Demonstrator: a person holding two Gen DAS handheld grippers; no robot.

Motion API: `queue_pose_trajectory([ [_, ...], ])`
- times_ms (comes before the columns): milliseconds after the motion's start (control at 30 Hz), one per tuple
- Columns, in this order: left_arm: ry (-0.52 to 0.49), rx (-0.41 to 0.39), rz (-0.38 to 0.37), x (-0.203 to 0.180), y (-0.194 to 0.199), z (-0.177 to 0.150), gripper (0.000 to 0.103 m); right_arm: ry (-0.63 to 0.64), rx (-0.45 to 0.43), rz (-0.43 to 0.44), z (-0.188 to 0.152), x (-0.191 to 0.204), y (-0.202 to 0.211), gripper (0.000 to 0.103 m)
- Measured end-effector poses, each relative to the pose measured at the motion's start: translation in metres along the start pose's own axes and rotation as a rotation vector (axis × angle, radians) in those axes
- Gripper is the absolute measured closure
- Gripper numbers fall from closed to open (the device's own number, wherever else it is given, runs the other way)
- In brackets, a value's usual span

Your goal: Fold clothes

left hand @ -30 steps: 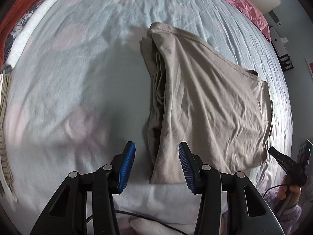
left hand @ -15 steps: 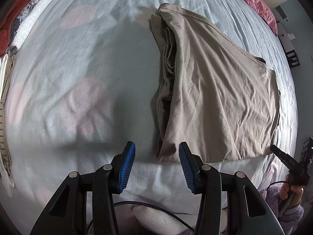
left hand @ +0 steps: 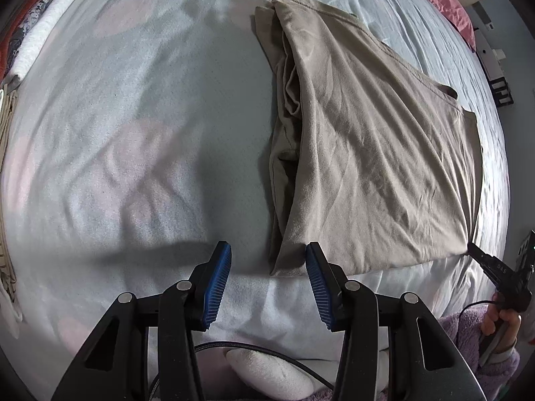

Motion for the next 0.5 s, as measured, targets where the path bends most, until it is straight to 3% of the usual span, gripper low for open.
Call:
queue_pose_trajectory([
  [67,0.0,0.015,0.015,0.001,-0.004,-0.001,0.055,-0.039,0.006,0.021,0.0,-0.005,0.0,0.097],
  [133,0.008,0.027,0.037,0.004,-0.006,-0.002,0.055,-0.092,0.001,0.038,0.001,-0.014,0.004,0.09],
  [233,0.026,0.032,0.065,0.009,-0.007,-0.002,0.055,-0.152,-0.052,0.003,0.005,-0.03,0.015,0.089],
  [367,0.067,-0.073,0.009,0.013,0.016,0.007,0.055,-0.182,-0.122,0.103,0.016,-0.029,0.029,0.087],
  [433,0.088,-0.137,-0.02,0.014,0.027,0.016,0.055,-0.133,-0.174,0.129,0.023,-0.019,0.036,0.087],
  [500,0.084,-0.215,-0.004,0.014,0.038,0.031,0.055,-0.071,-0.233,0.155,0.034,-0.004,0.047,0.087],
])
Point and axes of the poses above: each gripper's, at about its wrist camera, not at the fingertips, and y roughly against the way its jaws point, x to its left, z to its top, the point moved 9 cm from there along -y, roughly the way its jaws point, and after that the axes turned 3 degrees about -z, right-handed, at the moved point
